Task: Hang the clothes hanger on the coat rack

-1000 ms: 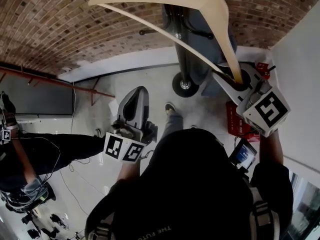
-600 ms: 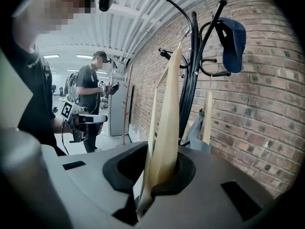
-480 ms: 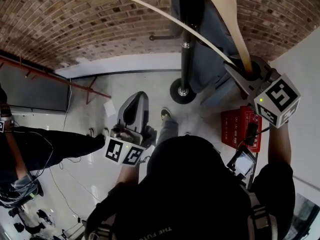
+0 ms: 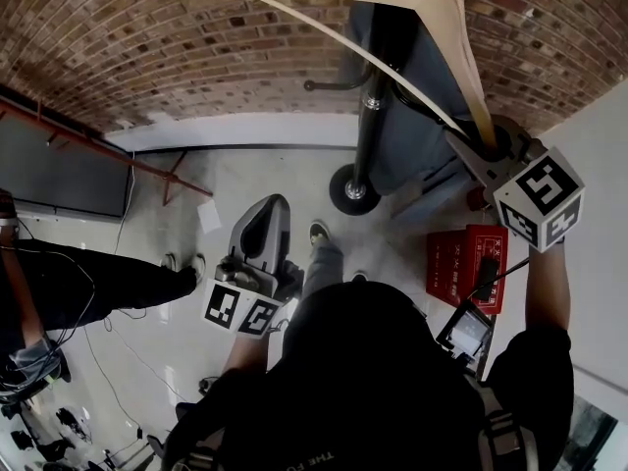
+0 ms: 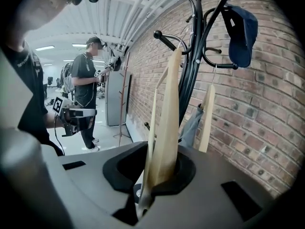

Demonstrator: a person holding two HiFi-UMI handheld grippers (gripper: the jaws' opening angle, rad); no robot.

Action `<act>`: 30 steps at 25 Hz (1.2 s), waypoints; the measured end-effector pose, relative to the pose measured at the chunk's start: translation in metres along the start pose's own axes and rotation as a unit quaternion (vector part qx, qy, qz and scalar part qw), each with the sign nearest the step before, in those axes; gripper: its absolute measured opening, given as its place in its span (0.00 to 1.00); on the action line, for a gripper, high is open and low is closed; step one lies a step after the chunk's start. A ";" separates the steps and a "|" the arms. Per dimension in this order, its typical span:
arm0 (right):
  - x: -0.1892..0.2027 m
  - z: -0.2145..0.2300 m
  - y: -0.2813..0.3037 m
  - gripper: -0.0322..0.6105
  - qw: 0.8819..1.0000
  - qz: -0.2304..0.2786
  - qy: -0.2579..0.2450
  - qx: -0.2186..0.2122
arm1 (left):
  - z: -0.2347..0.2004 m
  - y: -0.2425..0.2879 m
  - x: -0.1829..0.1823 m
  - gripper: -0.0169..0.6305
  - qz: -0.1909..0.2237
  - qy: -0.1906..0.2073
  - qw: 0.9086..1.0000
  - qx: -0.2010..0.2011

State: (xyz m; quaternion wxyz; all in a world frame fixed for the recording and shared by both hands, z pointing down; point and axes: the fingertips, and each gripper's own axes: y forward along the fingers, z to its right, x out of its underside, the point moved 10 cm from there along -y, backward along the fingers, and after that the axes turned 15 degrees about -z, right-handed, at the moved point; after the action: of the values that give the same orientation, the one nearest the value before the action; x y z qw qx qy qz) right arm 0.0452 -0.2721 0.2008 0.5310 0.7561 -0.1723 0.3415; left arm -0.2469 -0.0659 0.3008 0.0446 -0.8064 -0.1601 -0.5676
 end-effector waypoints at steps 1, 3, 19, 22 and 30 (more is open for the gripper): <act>-0.001 0.001 0.002 0.12 1.000 -0.005 0.001 0.001 | -0.001 -0.001 0.000 0.06 0.000 -0.001 1.000 -0.001; -0.002 0.003 0.006 0.12 1.000 -0.014 0.001 0.002 | -0.004 -0.003 0.000 0.06 0.000 -0.003 1.000 -0.005; -0.010 0.012 0.025 0.12 0.996 -0.077 -0.030 0.020 | -0.011 -0.008 -0.005 0.06 -0.002 -0.005 1.000 -0.012; -0.012 0.012 0.027 0.12 0.996 -0.083 -0.030 0.024 | -0.013 -0.011 -0.006 0.06 -0.001 -0.007 1.000 -0.013; -0.011 0.011 0.029 0.12 0.994 -0.097 -0.035 0.033 | -0.017 -0.016 -0.003 0.06 -0.001 -0.006 1.000 -0.020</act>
State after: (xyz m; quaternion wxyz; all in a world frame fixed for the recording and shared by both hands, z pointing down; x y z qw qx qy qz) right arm 0.0225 -0.2942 0.2107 0.5298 0.7980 -0.1047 0.2676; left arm -0.2677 -0.0560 0.3026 0.0271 -0.8101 -0.1499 -0.5661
